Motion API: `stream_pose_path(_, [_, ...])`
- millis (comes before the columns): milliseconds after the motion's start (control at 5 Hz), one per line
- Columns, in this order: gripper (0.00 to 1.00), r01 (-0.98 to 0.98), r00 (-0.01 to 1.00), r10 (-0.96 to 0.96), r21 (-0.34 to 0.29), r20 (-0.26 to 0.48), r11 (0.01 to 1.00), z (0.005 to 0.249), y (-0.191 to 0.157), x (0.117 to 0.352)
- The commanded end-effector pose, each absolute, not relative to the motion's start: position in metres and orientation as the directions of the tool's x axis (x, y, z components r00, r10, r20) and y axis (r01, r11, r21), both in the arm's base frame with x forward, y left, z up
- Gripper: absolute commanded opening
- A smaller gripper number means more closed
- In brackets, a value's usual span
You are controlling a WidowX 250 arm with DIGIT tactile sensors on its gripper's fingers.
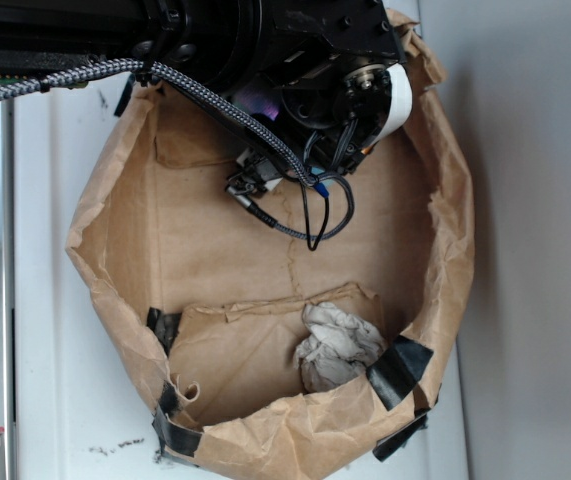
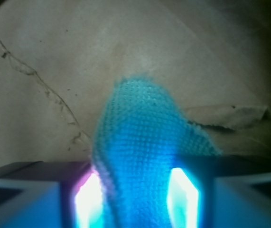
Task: Grab the blue cloth.
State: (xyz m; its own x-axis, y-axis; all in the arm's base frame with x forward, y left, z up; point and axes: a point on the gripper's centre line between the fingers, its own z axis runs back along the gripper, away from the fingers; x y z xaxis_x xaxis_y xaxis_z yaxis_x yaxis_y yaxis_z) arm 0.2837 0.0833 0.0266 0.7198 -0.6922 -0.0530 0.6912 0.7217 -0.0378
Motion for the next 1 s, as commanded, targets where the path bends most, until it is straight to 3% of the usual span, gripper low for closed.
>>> stream_pose_path(0, [0.00,0.686,0.722,-0.684,0.027,0.105,0.727,0.094,0.082,0.280])
stream_pose_path(200, [0.00,0.721,0.683,-0.711,0.000,0.167,0.693,0.135,0.071,0.252])
stream_pose_path(400, [0.00,0.713,0.683,-0.701,0.020,0.203,0.701,0.172,0.063,0.244])
stream_pose_path(600, [0.00,0.733,0.661,-0.717,0.013,0.222,0.680,0.193,0.059,0.233])
stream_pose_path(800, [0.00,0.768,0.610,-0.755,0.057,0.239,0.638,0.200,0.054,0.217])
